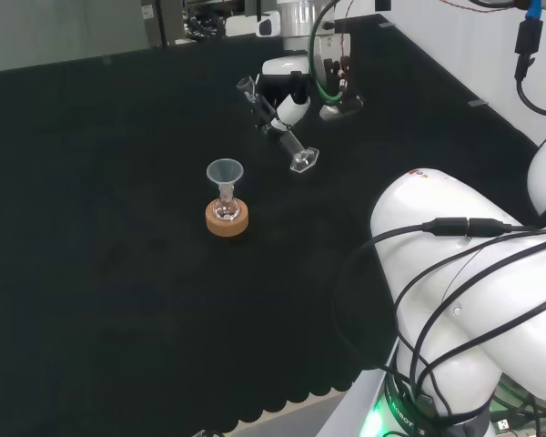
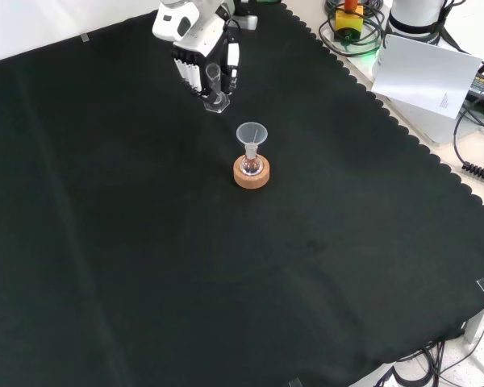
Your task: Put the graduated cylinder back on the table.
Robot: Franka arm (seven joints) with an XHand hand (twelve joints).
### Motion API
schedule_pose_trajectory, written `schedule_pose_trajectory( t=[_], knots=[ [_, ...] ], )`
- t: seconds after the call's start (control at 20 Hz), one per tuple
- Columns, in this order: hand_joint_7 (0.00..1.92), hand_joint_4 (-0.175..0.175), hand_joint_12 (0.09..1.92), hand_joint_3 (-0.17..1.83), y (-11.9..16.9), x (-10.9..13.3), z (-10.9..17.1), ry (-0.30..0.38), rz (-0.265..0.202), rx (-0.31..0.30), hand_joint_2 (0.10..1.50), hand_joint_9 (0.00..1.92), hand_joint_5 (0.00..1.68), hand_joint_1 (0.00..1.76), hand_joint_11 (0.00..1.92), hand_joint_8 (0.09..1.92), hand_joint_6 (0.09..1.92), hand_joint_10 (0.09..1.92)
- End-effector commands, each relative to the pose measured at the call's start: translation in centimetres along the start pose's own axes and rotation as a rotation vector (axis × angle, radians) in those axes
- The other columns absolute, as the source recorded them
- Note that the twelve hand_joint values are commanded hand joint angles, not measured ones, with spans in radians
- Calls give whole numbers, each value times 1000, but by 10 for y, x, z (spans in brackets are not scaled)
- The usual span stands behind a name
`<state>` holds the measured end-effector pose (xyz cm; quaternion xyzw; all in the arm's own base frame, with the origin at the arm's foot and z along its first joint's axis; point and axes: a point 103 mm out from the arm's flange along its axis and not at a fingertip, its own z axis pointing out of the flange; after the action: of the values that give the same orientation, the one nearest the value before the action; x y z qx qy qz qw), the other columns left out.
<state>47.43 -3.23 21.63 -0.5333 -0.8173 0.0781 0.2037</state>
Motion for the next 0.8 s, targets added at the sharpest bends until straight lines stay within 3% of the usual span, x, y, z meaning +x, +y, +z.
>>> schedule_pose_trajectory(
  t=[0.05,0.8],
  knots=[
    [1258,-175,700,1,13,-14,8,34,-11,-27,1008,1605,1207,1299,1281,578,619,87],
    [1249,-175,702,2,25,-35,19,92,-20,-190,1010,1593,1201,1298,1297,591,631,87]
  ],
)
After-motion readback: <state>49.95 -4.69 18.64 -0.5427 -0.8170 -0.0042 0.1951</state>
